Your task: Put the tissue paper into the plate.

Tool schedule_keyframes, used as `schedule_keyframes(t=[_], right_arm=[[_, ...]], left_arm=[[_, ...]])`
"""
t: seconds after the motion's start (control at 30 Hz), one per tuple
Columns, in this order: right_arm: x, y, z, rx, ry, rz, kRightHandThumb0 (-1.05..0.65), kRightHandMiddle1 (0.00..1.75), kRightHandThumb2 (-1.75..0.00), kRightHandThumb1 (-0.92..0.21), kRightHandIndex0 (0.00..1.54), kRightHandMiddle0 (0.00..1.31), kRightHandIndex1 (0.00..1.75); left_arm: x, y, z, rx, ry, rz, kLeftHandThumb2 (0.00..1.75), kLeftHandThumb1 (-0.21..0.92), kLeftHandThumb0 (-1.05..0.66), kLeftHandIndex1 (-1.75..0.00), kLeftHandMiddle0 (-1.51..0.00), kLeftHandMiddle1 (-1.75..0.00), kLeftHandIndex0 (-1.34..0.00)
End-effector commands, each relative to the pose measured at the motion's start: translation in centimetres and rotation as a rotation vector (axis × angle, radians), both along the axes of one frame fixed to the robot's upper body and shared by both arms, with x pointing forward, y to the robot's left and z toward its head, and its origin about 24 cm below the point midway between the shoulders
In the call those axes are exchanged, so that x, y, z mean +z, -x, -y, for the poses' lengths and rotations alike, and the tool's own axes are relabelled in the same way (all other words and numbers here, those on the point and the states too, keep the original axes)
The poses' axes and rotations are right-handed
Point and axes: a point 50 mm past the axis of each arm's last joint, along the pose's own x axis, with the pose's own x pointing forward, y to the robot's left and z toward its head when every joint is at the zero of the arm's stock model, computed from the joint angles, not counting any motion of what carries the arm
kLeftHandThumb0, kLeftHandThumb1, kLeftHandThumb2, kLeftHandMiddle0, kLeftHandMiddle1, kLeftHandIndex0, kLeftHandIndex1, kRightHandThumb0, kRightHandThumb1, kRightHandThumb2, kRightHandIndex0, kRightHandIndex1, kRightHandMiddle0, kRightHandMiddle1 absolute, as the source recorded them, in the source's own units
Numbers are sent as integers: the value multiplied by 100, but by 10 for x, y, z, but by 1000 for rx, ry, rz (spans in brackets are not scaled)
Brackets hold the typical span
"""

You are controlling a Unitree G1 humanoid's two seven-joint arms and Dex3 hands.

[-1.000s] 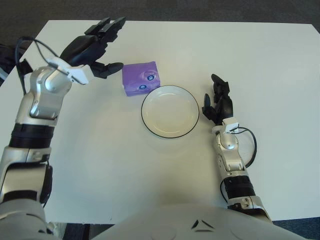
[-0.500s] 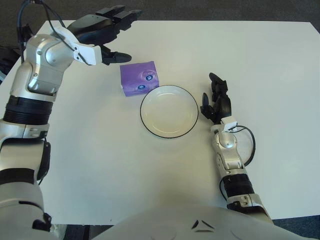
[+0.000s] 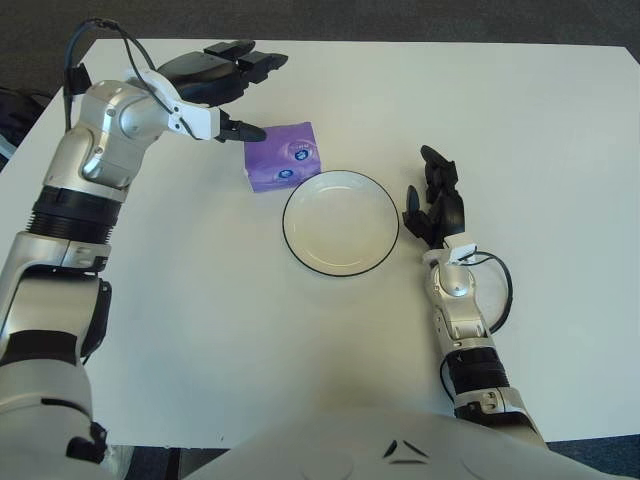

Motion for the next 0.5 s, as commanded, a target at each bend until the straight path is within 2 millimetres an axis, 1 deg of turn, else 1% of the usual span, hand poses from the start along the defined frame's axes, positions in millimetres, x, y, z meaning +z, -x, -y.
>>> schedule_keyframes(t=[0.0, 0.13, 0.4, 0.47], right_arm=[[-39, 14, 6, -22, -4, -202, -64, 62, -73, -92, 26, 0, 14], [-40, 13, 6, -27, -2, -206, -63, 64, -72, -92, 27, 0, 14], [-41, 12, 7, -34, 6, -217, -63, 65, -71, -92, 28, 0, 15], [-41, 11, 7, -32, 8, -219, -64, 65, -71, -92, 28, 0, 15]], left_arm=[[-1, -6, 6, -17, -36, 9, 41, 92, -98, -41, -4, 0, 0], [-6, -10, 7, -28, -58, -6, 40, 92, -100, -47, -4, 0, 0], [-18, -14, 11, -57, -123, -44, 43, 92, -104, -43, -2, 0, 0], [-26, -18, 11, -54, -149, -67, 44, 92, -104, -44, -1, 0, 0]])
